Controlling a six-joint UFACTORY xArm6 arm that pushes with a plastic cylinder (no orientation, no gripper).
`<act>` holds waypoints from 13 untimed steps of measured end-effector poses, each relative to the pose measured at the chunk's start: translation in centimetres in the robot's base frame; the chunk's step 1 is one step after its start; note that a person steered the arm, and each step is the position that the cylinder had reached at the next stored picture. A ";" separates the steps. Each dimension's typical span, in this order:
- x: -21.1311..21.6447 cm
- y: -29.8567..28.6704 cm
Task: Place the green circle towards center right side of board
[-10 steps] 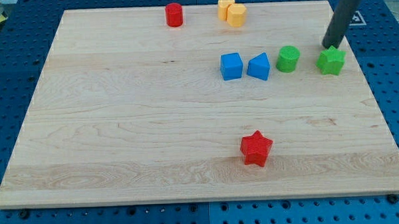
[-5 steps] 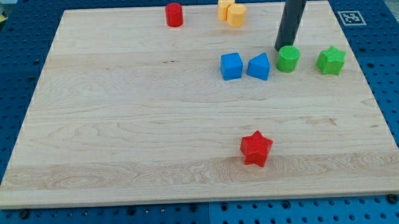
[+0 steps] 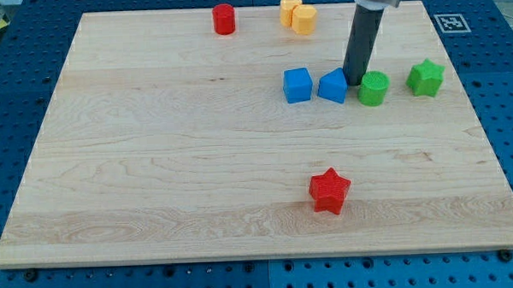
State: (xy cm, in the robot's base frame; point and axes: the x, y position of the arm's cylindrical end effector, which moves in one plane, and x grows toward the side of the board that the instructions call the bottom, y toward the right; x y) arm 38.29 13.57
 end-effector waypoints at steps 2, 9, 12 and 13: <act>2.8 0.1; 7.1 3.8; 7.0 3.7; 6.8 2.3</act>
State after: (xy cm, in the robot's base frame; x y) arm 45.08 15.88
